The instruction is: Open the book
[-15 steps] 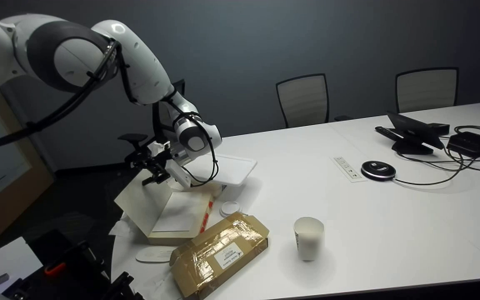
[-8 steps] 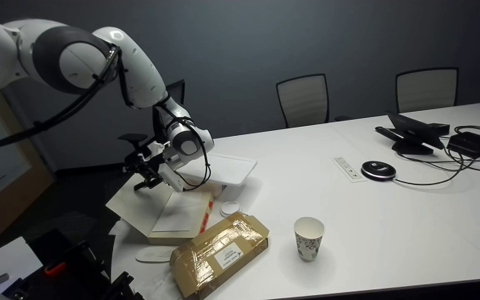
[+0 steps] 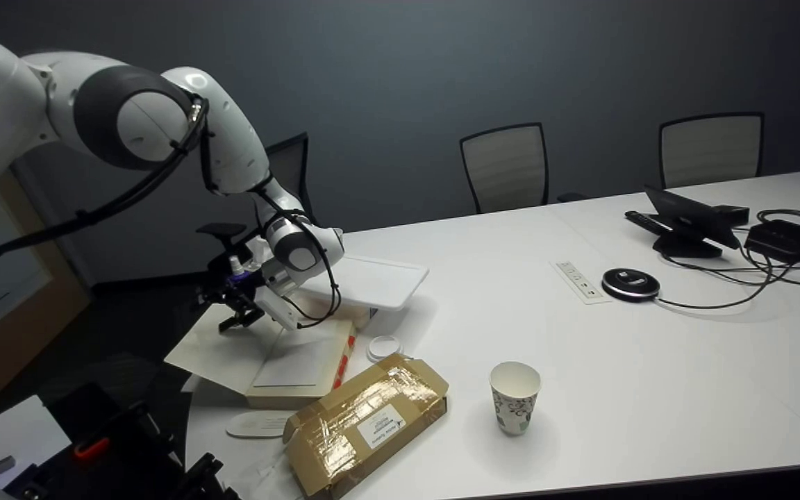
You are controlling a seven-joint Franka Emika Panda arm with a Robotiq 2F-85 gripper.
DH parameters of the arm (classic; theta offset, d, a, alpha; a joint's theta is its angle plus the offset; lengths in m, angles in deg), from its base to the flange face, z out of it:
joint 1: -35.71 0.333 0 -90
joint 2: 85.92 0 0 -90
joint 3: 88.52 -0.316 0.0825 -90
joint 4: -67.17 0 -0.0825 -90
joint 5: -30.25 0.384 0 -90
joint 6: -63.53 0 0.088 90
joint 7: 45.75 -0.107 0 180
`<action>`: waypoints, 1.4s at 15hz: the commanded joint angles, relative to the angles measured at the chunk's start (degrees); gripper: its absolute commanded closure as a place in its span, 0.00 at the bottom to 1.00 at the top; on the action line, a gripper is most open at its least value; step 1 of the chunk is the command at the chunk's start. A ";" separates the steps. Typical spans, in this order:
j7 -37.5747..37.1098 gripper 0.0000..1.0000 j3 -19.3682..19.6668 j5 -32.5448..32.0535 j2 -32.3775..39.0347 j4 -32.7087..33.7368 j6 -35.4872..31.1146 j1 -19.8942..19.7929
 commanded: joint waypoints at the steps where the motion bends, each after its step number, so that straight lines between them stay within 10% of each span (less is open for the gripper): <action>1: 0.42 0.00 -0.10 -0.23 -1.03 -2.19 -5.63 1.95; 12: -2.07 0.00 1.41 -4.47 1.99 -4.77 -22.54 2.30; 21: -3.42 0.00 -0.20 -5.64 0.39 -5.36 -23.78 0.76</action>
